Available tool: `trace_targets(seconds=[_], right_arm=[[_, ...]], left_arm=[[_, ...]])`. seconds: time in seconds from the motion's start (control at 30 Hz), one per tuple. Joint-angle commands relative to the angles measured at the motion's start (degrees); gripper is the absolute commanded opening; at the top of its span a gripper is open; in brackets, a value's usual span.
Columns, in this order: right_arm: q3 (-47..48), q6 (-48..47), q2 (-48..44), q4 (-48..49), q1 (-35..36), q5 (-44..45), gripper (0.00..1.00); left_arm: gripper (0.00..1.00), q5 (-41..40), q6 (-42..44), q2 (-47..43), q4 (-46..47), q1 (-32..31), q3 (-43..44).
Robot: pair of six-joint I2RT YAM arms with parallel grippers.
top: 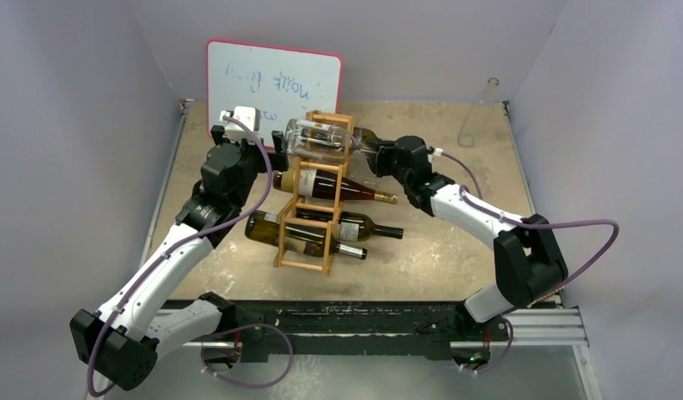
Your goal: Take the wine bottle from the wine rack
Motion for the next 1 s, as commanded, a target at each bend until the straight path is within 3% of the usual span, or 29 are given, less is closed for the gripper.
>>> trace_targets(seconds=[0.0,0.47,0.7,0.97], right_arm=[[2.65,-0.55,-3.76,1.52,0.19,3.61,0.29],[3.49,-7.59,-7.91,8.80,-0.74,-0.66,0.00],[3.35,-8.97,-6.26,19.46,-3.57,-9.77,0.00],[4.27,-8.89,-5.56,23.10,-5.88,-13.56,0.00]], left_arm=[[1.00,-0.82,0.98,-1.28,2.15,-0.52,0.12],[1.00,-7.61,3.95,-2.81,2.63,-0.53,-1.21],[1.00,-8.85,4.28,-2.75,3.14,-0.53,-1.98],[1.00,-10.21,4.76,-3.41,3.83,-0.57,-2.75]])
